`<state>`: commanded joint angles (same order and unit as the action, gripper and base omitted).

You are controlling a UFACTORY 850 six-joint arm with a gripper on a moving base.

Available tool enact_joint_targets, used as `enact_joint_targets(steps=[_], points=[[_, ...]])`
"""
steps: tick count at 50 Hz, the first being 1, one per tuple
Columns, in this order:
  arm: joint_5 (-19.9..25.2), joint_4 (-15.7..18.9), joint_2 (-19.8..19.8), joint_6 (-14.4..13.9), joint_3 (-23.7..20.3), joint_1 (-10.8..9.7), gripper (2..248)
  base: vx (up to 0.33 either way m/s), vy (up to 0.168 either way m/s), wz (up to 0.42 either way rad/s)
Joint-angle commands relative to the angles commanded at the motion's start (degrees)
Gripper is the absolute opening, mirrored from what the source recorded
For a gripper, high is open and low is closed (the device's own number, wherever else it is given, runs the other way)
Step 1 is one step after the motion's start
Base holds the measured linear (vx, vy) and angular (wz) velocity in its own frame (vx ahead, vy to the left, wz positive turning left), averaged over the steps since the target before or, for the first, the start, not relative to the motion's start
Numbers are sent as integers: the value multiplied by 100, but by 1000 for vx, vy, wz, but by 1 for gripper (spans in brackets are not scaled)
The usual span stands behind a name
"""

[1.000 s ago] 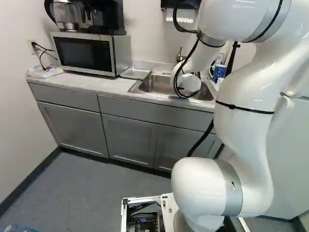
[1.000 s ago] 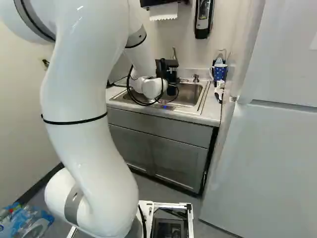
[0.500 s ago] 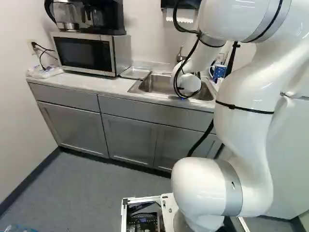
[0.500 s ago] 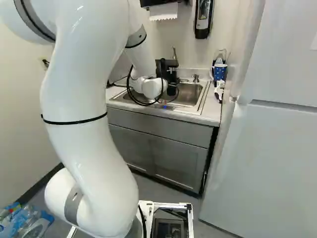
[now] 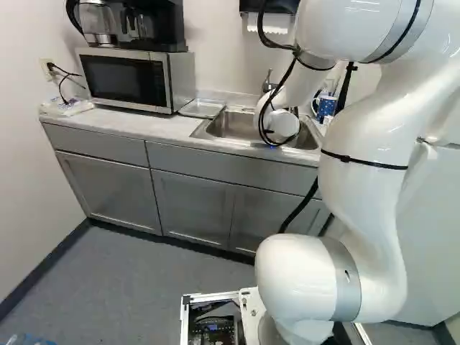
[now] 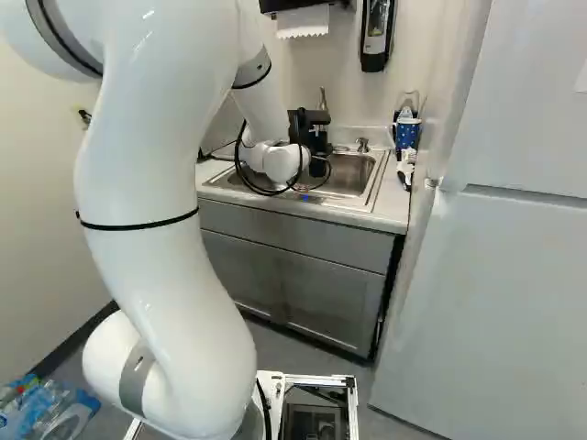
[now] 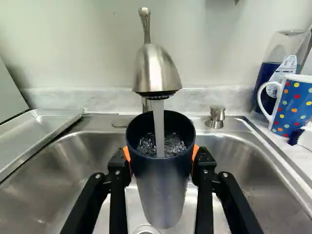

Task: Rinse the cup and place it in the tray

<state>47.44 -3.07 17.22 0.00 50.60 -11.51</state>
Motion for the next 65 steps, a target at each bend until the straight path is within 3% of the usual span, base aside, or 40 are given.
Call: enact_joint_targets(steps=[44, 65], points=[[0, 0, -4, 0, -5, 11, 125, 0, 0, 0], [0, 0, -99, 0, -115, 286, 125, 0, 0, 0]])
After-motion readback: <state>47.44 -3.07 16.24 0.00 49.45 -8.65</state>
